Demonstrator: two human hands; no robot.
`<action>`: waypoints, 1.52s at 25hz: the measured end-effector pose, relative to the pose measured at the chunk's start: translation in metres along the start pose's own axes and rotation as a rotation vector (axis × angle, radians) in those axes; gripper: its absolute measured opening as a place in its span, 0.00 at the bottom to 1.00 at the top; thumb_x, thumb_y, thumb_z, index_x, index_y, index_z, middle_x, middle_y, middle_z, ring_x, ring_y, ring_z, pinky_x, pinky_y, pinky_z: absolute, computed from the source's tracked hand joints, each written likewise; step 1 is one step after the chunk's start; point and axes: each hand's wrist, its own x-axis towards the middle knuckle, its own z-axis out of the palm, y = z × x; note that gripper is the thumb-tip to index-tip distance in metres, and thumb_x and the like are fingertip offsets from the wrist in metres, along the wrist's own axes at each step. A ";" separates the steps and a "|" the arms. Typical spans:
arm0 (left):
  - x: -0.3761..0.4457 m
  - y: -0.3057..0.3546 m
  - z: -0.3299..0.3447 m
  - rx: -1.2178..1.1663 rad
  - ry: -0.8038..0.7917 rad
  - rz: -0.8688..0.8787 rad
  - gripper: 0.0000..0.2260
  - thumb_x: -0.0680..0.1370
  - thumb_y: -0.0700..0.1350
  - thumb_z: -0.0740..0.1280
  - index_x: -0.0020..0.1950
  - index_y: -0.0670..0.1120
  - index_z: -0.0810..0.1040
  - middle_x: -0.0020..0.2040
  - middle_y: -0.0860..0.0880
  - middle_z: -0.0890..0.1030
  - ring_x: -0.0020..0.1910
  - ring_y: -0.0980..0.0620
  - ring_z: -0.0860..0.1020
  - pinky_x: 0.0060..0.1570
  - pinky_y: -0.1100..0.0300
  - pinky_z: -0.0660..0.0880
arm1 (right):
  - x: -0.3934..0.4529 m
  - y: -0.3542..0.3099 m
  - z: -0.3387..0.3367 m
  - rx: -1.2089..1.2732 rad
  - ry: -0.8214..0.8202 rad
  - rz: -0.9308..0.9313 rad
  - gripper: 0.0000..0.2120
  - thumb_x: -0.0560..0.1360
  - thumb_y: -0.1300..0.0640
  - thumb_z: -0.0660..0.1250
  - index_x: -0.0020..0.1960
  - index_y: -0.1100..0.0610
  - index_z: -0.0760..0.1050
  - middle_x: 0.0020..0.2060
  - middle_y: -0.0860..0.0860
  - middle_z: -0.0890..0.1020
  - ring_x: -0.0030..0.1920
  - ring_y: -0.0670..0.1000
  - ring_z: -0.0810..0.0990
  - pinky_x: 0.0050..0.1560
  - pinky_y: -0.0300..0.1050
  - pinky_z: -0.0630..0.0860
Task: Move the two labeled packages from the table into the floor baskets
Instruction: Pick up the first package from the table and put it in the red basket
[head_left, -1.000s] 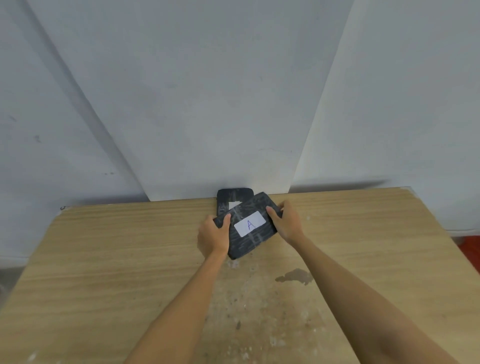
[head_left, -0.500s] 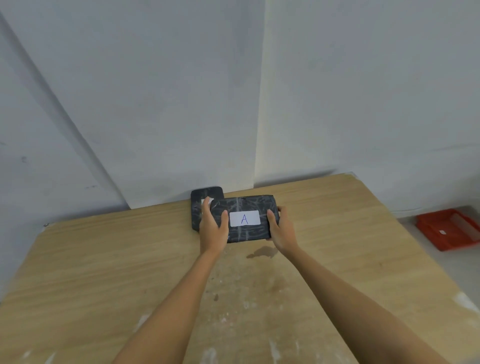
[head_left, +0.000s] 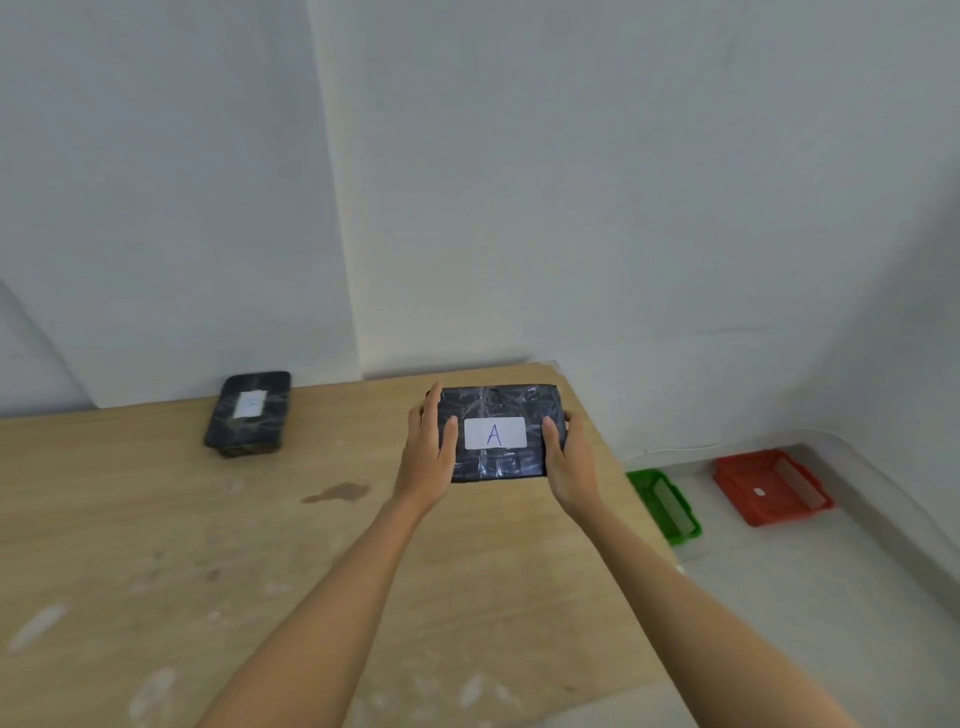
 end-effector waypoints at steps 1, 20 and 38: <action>-0.009 0.017 0.031 -0.026 -0.001 -0.002 0.23 0.82 0.51 0.51 0.76 0.54 0.52 0.73 0.47 0.62 0.69 0.49 0.67 0.61 0.62 0.61 | 0.001 0.015 -0.034 -0.012 0.001 -0.004 0.16 0.81 0.48 0.55 0.61 0.59 0.66 0.38 0.44 0.77 0.36 0.41 0.76 0.29 0.35 0.69; 0.062 0.228 0.485 -0.153 -0.244 0.056 0.20 0.82 0.47 0.51 0.75 0.52 0.56 0.67 0.43 0.70 0.63 0.51 0.69 0.60 0.62 0.62 | 0.161 0.237 -0.436 -0.148 0.137 0.218 0.17 0.81 0.45 0.52 0.63 0.55 0.64 0.51 0.54 0.78 0.54 0.59 0.78 0.51 0.53 0.72; 0.190 0.383 0.920 -0.121 -0.231 -0.060 0.21 0.82 0.47 0.51 0.76 0.51 0.56 0.66 0.41 0.71 0.63 0.47 0.71 0.59 0.60 0.63 | 0.437 0.473 -0.758 -0.159 0.056 0.235 0.16 0.81 0.45 0.51 0.61 0.55 0.65 0.51 0.52 0.78 0.54 0.58 0.78 0.55 0.59 0.75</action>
